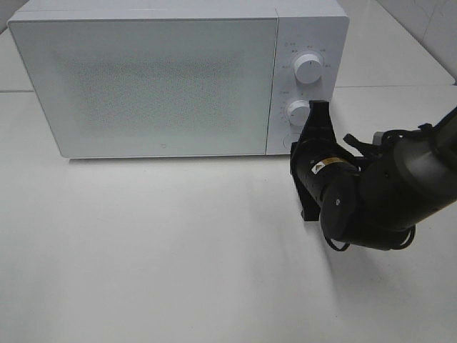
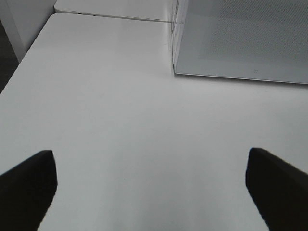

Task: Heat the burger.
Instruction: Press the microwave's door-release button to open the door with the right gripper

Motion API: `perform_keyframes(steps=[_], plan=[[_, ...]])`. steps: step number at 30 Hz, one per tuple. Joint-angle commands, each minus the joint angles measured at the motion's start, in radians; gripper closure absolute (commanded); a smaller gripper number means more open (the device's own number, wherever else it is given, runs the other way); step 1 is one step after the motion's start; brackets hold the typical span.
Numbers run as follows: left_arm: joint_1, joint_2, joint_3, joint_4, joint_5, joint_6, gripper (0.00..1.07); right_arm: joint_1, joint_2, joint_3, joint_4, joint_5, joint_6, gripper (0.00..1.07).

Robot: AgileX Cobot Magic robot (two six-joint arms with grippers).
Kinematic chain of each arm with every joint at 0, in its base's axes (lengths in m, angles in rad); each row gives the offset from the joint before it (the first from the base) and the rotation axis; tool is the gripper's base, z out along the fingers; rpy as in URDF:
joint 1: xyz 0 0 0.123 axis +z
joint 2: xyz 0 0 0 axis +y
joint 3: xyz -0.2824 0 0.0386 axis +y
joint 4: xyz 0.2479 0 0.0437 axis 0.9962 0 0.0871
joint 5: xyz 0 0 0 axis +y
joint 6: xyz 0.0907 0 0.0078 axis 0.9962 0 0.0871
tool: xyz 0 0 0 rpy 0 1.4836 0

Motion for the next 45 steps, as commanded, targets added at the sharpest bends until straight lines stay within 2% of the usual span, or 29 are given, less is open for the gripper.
perform_keyframes(steps=[1, 13, 23, 45], plan=[[0.002, -0.011, 0.001, 0.000, -0.012, -0.002, 0.07, -0.016, 0.017, -0.025, -0.019, 0.016, -0.023, 1.07], [0.002, -0.003, 0.001, 0.000, -0.012, -0.002, 0.07, -0.029, 0.099, -0.126, -0.029, 0.035, -0.019, 1.07], [0.002, -0.003, 0.001, 0.000, -0.012, -0.002, 0.07, -0.078, 0.107, -0.141, -0.028, 0.037, -0.038, 1.07], [0.002, -0.003, 0.001, 0.000, -0.012, -0.002, 0.07, -0.090, 0.147, -0.230, 0.004, -0.009, -0.081, 1.07]])
